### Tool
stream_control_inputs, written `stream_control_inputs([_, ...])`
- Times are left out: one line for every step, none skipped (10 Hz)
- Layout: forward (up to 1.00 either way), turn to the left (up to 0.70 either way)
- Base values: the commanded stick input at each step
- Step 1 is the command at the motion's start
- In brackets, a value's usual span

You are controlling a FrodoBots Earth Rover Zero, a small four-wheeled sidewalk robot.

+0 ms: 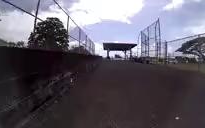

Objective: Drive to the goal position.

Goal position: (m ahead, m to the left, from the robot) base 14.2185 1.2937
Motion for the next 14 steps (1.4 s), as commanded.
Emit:
stream_control_inputs([0.70,0.01])
stream_control_inputs([0.70,-0.08])
stream_control_inputs([0.70,-0.32])
stream_control_inputs([0.70,-0.15])
stream_control_inputs([0.70,-0.05])
stream_control_inputs([0.70,0.01])
stream_control_inputs([0.70,0.01])
stream_control_inputs([0.70,0.01])
stream_control_inputs([0.70,0.01])
stream_control_inputs([0.70,0.01])
stream_control_inputs([0.70,0.01])
stream_control_inputs([0.70,0.01])
stream_control_inputs([0.70,0.01])
stream_control_inputs([0.70,0.01])
